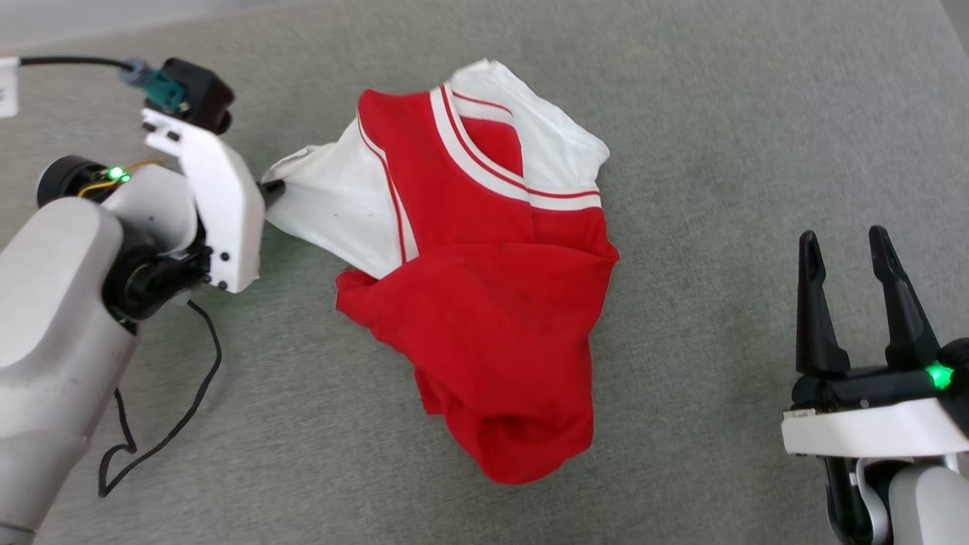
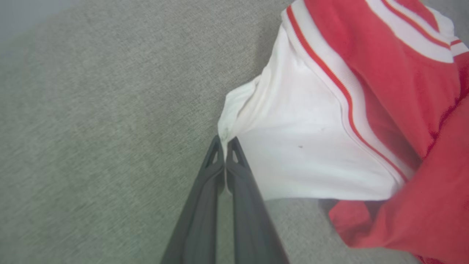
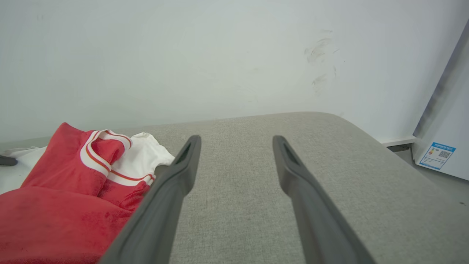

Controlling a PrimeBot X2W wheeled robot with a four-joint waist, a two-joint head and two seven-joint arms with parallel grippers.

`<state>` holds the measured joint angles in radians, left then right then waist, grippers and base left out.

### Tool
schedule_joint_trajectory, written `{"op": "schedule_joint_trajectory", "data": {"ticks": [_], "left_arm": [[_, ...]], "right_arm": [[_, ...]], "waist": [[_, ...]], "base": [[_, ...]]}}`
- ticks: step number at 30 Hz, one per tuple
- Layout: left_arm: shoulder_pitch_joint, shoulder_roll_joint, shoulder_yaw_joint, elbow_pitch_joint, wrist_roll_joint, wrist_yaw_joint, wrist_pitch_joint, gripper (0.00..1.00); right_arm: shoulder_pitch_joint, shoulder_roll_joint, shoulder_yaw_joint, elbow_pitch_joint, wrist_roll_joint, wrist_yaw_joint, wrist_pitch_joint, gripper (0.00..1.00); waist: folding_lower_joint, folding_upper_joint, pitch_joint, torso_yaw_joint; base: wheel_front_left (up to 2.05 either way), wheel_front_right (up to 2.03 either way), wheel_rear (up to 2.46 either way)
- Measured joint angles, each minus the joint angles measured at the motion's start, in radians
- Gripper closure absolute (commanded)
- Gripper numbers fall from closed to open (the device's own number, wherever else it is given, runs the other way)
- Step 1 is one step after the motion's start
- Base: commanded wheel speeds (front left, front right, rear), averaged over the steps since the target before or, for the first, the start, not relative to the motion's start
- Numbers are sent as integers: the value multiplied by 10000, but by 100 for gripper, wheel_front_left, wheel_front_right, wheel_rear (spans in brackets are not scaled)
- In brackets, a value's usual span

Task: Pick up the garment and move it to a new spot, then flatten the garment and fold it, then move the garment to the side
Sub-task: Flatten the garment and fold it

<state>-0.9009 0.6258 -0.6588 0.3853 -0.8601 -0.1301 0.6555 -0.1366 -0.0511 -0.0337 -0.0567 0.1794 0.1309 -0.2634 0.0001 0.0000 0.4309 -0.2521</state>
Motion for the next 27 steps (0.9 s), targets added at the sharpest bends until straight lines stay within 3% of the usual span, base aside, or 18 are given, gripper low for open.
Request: {"op": "schedule_joint_trajectory", "data": {"ticks": [6,16,17,24,25,26,27], "left_arm": [[766,401,512,-144,-190,142,-1108,100],[2754,1143,1342,-989,-466,1051,-2765,100],[3638,1260,1494,-1344,-637,1323,-3106,100],[6313,1478,1381,-2424,-882,1914,-3875,100],[6525,1415,1310,-2497,-903,1962,-3927,71],[6706,1337,1227,-2562,-918,2010,-3985,49],[6844,1252,1174,-2589,-918,2029,-4065,5]], "right_arm": [[304,2,-370,119,-399,0,0,0],[778,4,-606,360,-516,2,0,0],[908,0,-642,483,-537,0,0,0],[1150,2,-646,656,-633,0,0,0],[1158,2,-642,656,-633,0,0,0],[1169,2,-633,658,-633,0,0,0],[1178,2,-623,660,-633,0,0,0]], "waist": [[-1,0,-890,627],[-2,0,-1981,2046],[-3,0,-2299,2369],[-4,0,-3013,2967],[-4,0,-3059,2998],[-4,0,-3101,3025],[-4,0,-3136,3046]], "base": [[0,0,0],[0,0,0],[0,0,0],[0,0,0],[0,0,0],[0,0,0],[0,0,0]]}}
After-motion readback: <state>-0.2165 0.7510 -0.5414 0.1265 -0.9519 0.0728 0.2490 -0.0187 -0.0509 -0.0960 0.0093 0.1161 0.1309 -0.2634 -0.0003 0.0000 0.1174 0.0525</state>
